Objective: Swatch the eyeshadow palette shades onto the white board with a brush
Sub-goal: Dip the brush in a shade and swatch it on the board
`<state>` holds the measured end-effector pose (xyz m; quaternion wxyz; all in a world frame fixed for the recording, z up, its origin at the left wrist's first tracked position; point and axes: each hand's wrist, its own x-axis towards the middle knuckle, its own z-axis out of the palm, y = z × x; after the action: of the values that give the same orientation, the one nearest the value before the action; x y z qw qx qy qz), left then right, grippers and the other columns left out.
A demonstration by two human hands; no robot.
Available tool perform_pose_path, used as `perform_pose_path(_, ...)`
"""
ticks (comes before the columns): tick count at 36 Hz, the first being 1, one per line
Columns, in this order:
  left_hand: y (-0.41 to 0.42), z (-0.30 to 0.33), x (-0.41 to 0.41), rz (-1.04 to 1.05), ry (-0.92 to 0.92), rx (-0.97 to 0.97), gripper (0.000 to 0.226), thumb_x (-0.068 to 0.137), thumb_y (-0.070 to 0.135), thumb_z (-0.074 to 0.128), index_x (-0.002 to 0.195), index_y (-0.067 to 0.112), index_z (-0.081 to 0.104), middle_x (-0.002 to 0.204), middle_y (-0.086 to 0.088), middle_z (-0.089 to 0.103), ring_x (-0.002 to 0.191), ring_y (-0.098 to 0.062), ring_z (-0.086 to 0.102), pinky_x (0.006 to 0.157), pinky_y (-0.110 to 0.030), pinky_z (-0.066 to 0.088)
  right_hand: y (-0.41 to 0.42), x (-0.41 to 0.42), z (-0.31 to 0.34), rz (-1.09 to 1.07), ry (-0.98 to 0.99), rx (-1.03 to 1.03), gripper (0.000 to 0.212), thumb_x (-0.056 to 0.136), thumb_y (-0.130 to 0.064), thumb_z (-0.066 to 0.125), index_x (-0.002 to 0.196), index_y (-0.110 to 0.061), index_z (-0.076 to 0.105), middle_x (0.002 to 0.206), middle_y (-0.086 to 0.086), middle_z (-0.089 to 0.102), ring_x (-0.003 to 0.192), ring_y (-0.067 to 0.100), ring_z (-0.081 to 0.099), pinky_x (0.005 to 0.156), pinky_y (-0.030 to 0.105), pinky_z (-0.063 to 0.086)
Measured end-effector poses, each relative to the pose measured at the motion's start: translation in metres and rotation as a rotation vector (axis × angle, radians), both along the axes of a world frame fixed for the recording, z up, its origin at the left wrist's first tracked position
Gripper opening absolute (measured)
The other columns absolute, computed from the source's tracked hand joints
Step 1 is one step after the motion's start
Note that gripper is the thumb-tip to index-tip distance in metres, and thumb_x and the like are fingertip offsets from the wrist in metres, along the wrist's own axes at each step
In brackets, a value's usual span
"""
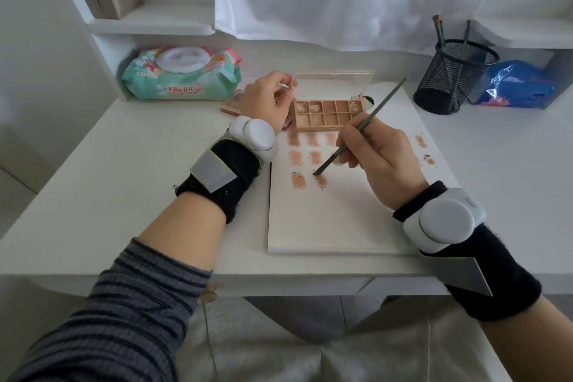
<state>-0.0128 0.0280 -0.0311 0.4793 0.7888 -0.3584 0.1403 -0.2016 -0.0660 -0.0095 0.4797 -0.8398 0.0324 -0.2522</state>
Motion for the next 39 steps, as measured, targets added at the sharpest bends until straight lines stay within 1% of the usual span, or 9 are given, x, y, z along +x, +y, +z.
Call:
perform_pose_path(3, -0.0009, 0.0000, 0.0001, 0.004, -0.002, -0.004, 0.017, 0.091, 0.016, 0.056, 0.098, 0.005, 0.065, 0.093, -0.007, 0.071, 0.085, -0.020, 0.068, 0.074, -0.029, 0.052, -0.0010, -0.0001, -0.0003, 0.006, 0.010, -0.006, 0.025, 0.090, -0.031, 0.043, 0.073, -0.016, 0.055, 0.062, 0.000, 0.059, 0.058, 0.014, 0.054, 0.059, 0.025, 0.043)
perform_pose_path(6, -0.0011, -0.0003, 0.0009, 0.011, 0.007, -0.006, 0.016, 0.091, 0.017, 0.056, 0.097, 0.006, 0.066, 0.091, -0.006, 0.072, 0.084, -0.020, 0.068, 0.073, -0.028, 0.052, -0.0006, -0.0004, 0.0002, 0.031, -0.009, 0.021, 0.028, 0.087, -0.037, 0.044, 0.070, -0.018, 0.055, 0.064, 0.005, 0.060, 0.057, 0.016, 0.056, 0.058, 0.024, 0.042)
perform_pose_path(11, 0.0002, -0.0008, 0.0003, 0.000, -0.009, -0.013, 0.017, 0.090, 0.020, 0.054, 0.093, 0.008, 0.065, 0.083, -0.006, 0.072, 0.076, -0.019, 0.067, 0.070, -0.034, 0.053, -0.0013, 0.0011, -0.0006, -0.013, -0.019, 0.015, 0.023, 0.090, -0.027, 0.042, 0.072, -0.019, 0.053, 0.060, -0.004, 0.056, 0.056, 0.009, 0.053, 0.059, 0.024, 0.043)
perform_pose_path(14, 0.0005, -0.0005, -0.0006, 0.000, -0.001, -0.017, 0.019, 0.089, 0.022, 0.053, 0.093, 0.008, 0.066, 0.083, -0.006, 0.072, 0.077, -0.020, 0.068, 0.071, -0.036, 0.053, -0.0014, 0.0022, -0.0005, -0.029, -0.022, 0.017, 0.021, 0.091, -0.025, 0.042, 0.074, -0.019, 0.053, 0.061, -0.003, 0.056, 0.056, 0.005, 0.053, 0.060, 0.019, 0.042)
perform_pose_path(19, 0.0002, -0.0005, -0.0018, -0.003, 0.016, -0.022, 0.019, 0.089, 0.023, 0.053, 0.093, 0.008, 0.066, 0.083, -0.006, 0.072, 0.076, -0.020, 0.068, 0.070, -0.038, 0.054, -0.0022, -0.0009, 0.0009, 0.014, -0.018, 0.027, 0.025, 0.090, -0.025, 0.043, 0.071, -0.012, 0.054, 0.061, 0.001, 0.056, 0.055, 0.010, 0.053, 0.056, 0.019, 0.041)
perform_pose_path(26, -0.0005, -0.0011, -0.0007, 0.002, -0.004, -0.009, 0.016, 0.091, 0.018, 0.054, 0.094, 0.008, 0.065, 0.083, -0.006, 0.072, 0.075, -0.019, 0.067, 0.069, -0.033, 0.053, -0.0028, 0.0007, 0.0002, -0.036, -0.050, 0.047, 0.024, 0.091, -0.026, 0.043, 0.073, -0.014, 0.054, 0.057, -0.007, 0.054, 0.055, 0.005, 0.052, 0.058, 0.021, 0.042)
perform_pose_path(33, -0.0005, -0.0008, -0.0004, -0.019, 0.013, -0.010, 0.014, 0.091, 0.013, 0.055, 0.097, 0.004, 0.065, 0.089, -0.004, 0.071, 0.080, -0.018, 0.068, 0.071, -0.024, 0.051, -0.0026, -0.0017, 0.0014, 0.008, -0.047, 0.045, 0.028, 0.091, -0.022, 0.043, 0.072, -0.004, 0.053, 0.059, -0.004, 0.053, 0.052, 0.006, 0.050, 0.054, 0.015, 0.039)
perform_pose_path(37, -0.0010, -0.0033, 0.0014, 0.001, 0.009, -0.008, 0.013, 0.090, 0.014, 0.055, 0.094, 0.008, 0.065, 0.085, -0.006, 0.072, 0.077, -0.020, 0.068, 0.071, -0.036, 0.054, -0.0024, -0.0028, 0.0020, -0.007, -0.102, 0.093, 0.027, 0.091, -0.019, 0.043, 0.068, -0.005, 0.049, 0.058, 0.000, 0.051, 0.051, 0.008, 0.050, 0.054, 0.014, 0.038)
perform_pose_path(39, -0.0011, -0.0035, 0.0012, 0.001, 0.014, -0.010, 0.014, 0.090, 0.016, 0.055, 0.094, 0.007, 0.066, 0.085, -0.006, 0.072, 0.077, -0.020, 0.068, 0.071, -0.036, 0.054, -0.0023, -0.0027, 0.0019, 0.011, -0.085, 0.097, 0.027, 0.091, -0.019, 0.043, 0.069, -0.005, 0.050, 0.060, -0.002, 0.052, 0.052, 0.007, 0.050, 0.054, 0.014, 0.039)
